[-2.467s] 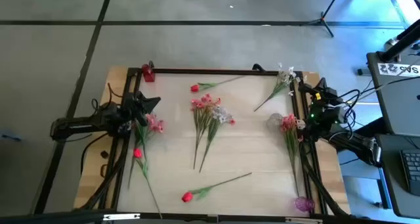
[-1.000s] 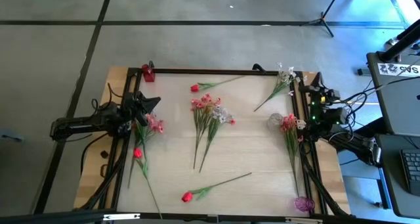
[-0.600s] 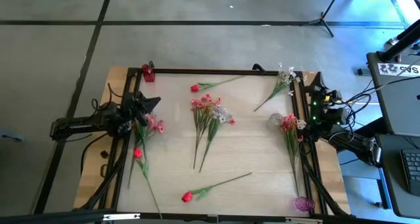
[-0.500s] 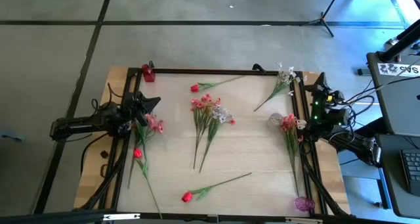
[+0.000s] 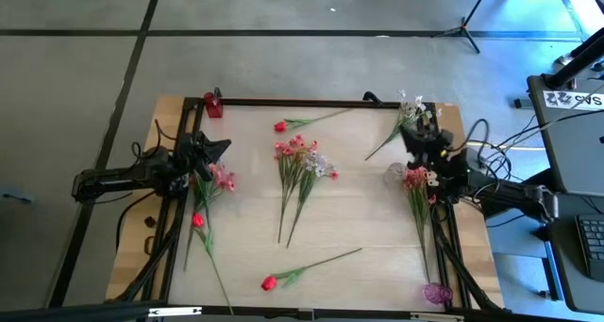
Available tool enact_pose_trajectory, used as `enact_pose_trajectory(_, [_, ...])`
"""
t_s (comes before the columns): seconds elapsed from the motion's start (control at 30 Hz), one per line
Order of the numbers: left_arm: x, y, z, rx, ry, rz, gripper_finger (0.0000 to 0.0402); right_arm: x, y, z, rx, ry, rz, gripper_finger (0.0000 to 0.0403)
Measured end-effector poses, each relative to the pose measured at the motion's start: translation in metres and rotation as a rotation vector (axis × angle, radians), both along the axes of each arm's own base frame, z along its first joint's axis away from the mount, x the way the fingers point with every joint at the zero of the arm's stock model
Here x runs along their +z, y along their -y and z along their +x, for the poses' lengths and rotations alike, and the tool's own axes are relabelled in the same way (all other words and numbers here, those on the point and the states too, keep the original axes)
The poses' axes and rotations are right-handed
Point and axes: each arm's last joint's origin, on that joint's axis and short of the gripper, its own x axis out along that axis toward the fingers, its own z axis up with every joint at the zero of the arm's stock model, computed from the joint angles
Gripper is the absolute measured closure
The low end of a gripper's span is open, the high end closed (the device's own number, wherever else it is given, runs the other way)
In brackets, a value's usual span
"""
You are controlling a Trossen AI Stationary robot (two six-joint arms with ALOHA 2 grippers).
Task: Sort flowers into vase by color
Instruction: Put the top white flowers into the transparent vase
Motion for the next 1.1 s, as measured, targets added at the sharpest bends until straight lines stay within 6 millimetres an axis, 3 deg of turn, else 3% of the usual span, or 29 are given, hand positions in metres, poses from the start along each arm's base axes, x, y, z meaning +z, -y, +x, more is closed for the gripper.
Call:
enact_pose_trajectory(0.1, [0.0, 0.0, 0.0, 0.0, 0.0, 0.0, 0.0401, 0.0, 0.001, 0.011, 0.02, -0.074, 0.031, 0.04])
enact_pose_trajectory(0.3, [0.0, 0.0, 0.0, 0.0, 0.0, 0.0, 0.0401, 0.004, 0.014, 0.037, -0.186, -0.242, 0.266, 0.0382])
enact_pose_trajectory(0.5, [0.0, 0.0, 0.0, 0.001, 0.0, 0.0, 0.0401, 0.028, 0.044, 0.065, -0.399, -0.357, 0.489, 0.0251])
enact_pose_trajectory(0.67, [0.0, 0.0, 0.0, 0.001, 0.0, 0.0, 0.0401, 0.039, 0.087, 0.066, -0.612, -0.496, 0.777, 0.0151])
enact_pose_trajectory(0.87, [0.0, 0.0, 0.0, 0.001, 0.0, 0.0, 0.0401, 0.018, 0.114, 0.066, -0.741, -0.603, 1.03, 0.0097])
enact_pose_trajectory(1.1, [0.0, 0.0, 0.0, 0.001, 0.0, 0.0, 0.0401, -0.016, 0.119, 0.07, -0.892, -0.656, 1.222, 0.0099])
